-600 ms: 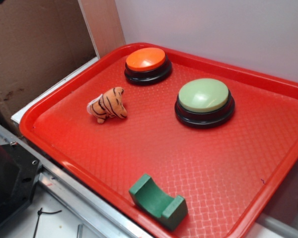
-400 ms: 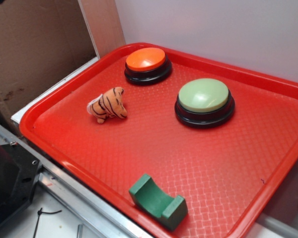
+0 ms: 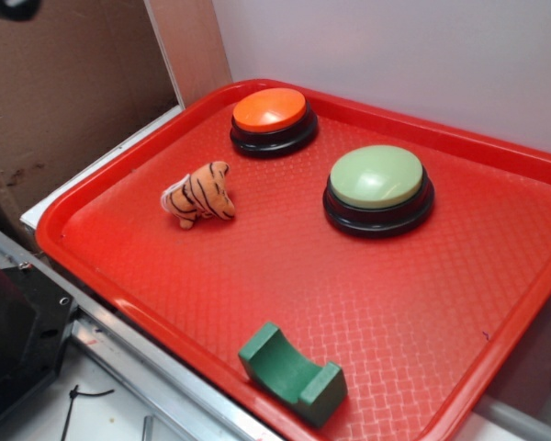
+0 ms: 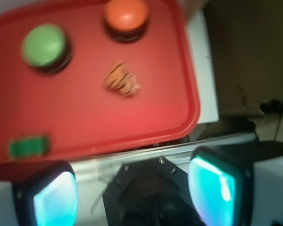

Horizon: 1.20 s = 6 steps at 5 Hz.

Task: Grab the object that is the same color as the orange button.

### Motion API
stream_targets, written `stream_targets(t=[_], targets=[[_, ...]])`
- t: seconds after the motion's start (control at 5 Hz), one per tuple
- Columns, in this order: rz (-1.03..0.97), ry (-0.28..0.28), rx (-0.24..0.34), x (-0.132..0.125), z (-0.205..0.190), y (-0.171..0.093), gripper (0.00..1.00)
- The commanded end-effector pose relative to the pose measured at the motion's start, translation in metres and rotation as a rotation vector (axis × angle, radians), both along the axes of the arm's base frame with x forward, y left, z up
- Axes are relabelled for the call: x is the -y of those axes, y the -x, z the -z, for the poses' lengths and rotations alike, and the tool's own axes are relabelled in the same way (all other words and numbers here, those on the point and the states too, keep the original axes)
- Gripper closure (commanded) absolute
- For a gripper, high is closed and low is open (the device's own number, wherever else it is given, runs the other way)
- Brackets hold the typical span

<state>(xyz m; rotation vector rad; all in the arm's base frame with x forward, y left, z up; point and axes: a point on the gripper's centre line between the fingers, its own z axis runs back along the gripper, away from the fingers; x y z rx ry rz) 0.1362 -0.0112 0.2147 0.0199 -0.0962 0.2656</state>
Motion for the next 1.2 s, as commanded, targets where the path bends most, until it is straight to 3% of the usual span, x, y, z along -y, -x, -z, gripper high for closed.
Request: stream_targets(t=[0.0, 0.2, 0.4, 0.6, 1.0], targets=[[-0.429, -0.05, 0.101, -0.01, 0.053, -0.049, 0.0], [-0.565, -0.087, 0.116, -0.012, 0.086, -0.067, 0.0], [-0.688, -0.071, 0.126, -0.008, 0.128, -0.079, 0.0], [-0.729, -0.108, 0.123, -0.006, 0.161, -0.082, 0.0], [-0.744, -0.105, 0.1, -0.004, 0.204, -0.09, 0.0]])
